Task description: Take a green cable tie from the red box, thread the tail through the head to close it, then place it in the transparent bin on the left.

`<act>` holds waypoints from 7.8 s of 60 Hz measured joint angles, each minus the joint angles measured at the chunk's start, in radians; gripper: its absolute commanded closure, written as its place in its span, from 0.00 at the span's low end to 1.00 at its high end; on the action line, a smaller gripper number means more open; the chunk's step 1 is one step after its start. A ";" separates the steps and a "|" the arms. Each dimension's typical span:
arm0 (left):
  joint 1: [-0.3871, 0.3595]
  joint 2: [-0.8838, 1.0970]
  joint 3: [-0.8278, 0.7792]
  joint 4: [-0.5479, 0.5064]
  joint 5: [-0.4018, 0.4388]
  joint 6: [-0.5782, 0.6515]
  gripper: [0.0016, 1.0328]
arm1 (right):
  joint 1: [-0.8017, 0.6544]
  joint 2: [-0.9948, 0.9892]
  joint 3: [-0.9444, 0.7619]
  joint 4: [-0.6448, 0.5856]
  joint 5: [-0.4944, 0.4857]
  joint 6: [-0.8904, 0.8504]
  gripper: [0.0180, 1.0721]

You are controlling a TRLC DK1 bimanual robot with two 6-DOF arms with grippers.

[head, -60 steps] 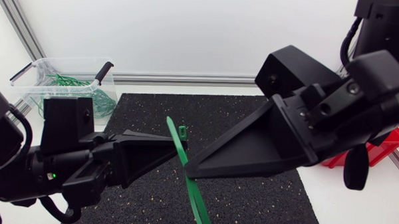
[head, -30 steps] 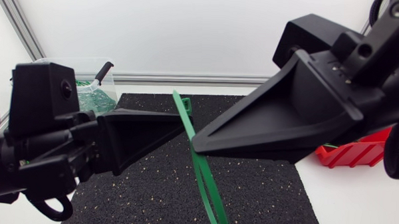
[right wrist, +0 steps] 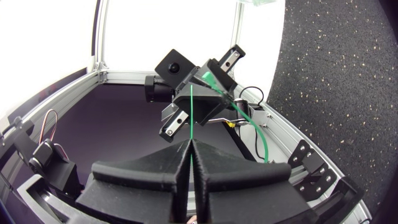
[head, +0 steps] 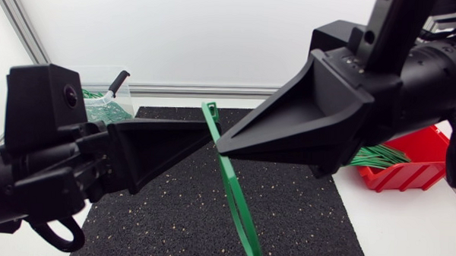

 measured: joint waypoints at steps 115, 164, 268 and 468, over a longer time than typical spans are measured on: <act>-0.018 0.023 -0.029 0.048 -0.048 0.011 0.96 | -0.048 0.013 -0.013 -0.051 0.003 0.010 0.95; -0.131 0.039 -0.029 0.089 -0.258 0.193 0.96 | -0.061 0.025 -0.013 -0.060 0.008 0.013 0.94; -0.237 -0.026 -0.050 0.029 -0.385 0.287 0.96 | -0.050 0.056 0.005 0.054 0.090 0.261 0.94; -0.223 -0.122 -0.140 -0.055 -0.345 0.311 0.96 | -0.020 0.226 -0.066 0.173 0.210 0.134 0.95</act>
